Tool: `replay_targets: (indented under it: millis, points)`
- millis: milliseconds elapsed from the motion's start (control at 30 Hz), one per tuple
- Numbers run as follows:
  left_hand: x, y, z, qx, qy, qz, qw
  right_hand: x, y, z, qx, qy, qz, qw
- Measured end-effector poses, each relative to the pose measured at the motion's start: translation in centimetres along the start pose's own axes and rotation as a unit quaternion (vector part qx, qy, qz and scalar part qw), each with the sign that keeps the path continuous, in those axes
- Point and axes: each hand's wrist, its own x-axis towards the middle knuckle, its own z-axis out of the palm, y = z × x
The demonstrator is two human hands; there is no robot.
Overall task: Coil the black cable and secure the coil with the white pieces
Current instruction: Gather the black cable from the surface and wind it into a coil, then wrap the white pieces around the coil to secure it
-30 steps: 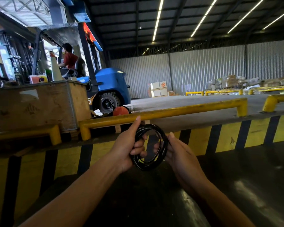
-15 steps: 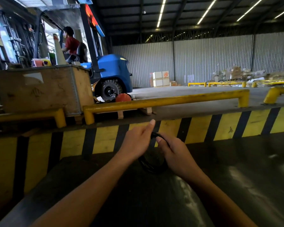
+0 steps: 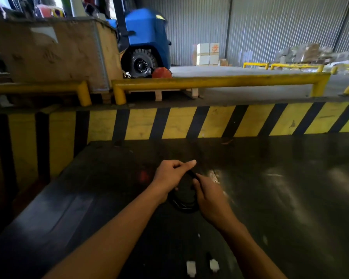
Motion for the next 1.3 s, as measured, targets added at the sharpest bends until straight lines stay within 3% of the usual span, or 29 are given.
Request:
replay_targets:
  millis: [100, 200, 300, 400, 500, 567, 900, 967, 1033, 1133, 1300]
  points:
    - [-0.8, -2.7, -0.9, -0.004, 0.013, -0.02, 1.0, -1.1, 0.6, 1.7, 0.019, -0.073, 0.01, 0.997]
    - [-1.6, -6.1, -1.8, 0.031, 0.022, -0.025, 0.999, -2.9, 3.5, 3.3, 0.052, -0.124, 0.104, 0.985]
    - [-2.3, -9.6, -3.5, 0.106, 0.027, -0.029, 0.994, -5.4, 7.7, 4.8, -0.056, -0.135, 0.186, 0.972]
    - [-2.7, -12.6, -5.0, 0.152, 0.017, -0.044, 0.987, -7.7, 11.1, 7.1, -0.176, -0.231, 0.211, 0.934]
    - [-3.4, -14.9, -5.7, 0.181, -0.004, -0.06, 0.982, -10.6, 12.7, 9.4, -0.215, -0.31, 0.241, 0.894]
    - [-3.7, -15.9, -5.8, 0.206, -0.027, -0.061, 0.976, -12.5, 13.1, 10.6, -0.219, -0.324, 0.24, 0.888]
    - [-5.0, -17.2, -4.9, 0.246, -0.163, -0.048, 0.954, -13.7, 13.0, 11.9, -0.21, -0.306, 0.26, 0.892]
    - [-4.7, -16.8, -4.9, 0.245, -0.172, -0.034, 0.954, -12.2, 11.7, 11.3, -0.153, -0.272, 0.259, 0.914]
    - [-4.3, -15.8, -5.1, 0.24, -0.172, -0.021, 0.955, -9.3, 9.6, 10.0, -0.041, -0.189, 0.277, 0.941]
    - [-3.2, -13.1, -5.7, 0.229, -0.175, 0.006, 0.958, -4.0, 5.3, 6.6, 0.103, -0.1, 0.266, 0.953]
    - [-0.6, -6.4, -8.0, 0.168, -0.144, 0.07, 0.973, 2.1, -1.1, 0.6, 0.177, -0.094, 0.145, 0.969]
